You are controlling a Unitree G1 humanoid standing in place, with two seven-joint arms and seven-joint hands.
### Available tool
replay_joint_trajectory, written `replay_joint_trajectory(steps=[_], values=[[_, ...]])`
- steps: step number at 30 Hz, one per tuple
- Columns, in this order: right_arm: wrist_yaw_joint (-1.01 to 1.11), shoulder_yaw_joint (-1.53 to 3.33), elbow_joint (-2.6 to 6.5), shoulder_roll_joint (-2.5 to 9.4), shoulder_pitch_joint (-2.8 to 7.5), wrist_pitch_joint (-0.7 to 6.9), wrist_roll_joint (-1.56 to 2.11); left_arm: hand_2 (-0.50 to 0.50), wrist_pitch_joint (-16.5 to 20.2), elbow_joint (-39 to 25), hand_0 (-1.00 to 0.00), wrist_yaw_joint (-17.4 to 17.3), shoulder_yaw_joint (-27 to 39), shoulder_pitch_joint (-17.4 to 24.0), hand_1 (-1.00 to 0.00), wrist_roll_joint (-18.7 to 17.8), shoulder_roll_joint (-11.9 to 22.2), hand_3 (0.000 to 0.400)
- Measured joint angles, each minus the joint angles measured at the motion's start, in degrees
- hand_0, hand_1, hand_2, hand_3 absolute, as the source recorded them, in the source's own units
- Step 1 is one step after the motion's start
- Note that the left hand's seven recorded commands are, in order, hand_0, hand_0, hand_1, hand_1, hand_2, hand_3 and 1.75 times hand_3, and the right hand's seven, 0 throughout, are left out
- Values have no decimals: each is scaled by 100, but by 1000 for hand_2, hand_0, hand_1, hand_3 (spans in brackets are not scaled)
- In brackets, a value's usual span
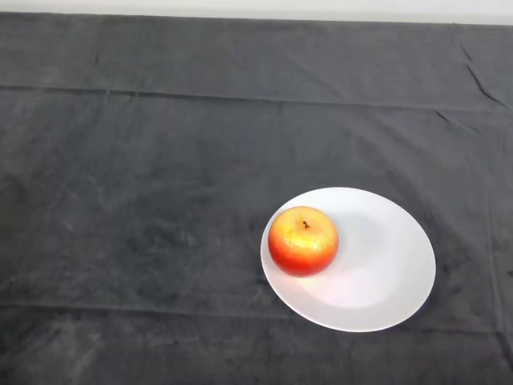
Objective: Move the apple to the plate
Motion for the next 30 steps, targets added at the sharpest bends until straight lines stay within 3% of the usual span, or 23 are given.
replay_joint_trajectory(steps=[7,30], values=[[0,0,0,0,0,0,0,0,-231,306,0,0,149,-3,0,7,-4,0],[0,0,0,0,0,0,0,0,-277,487,0,-34,279,-96,0,211,-40,0]])
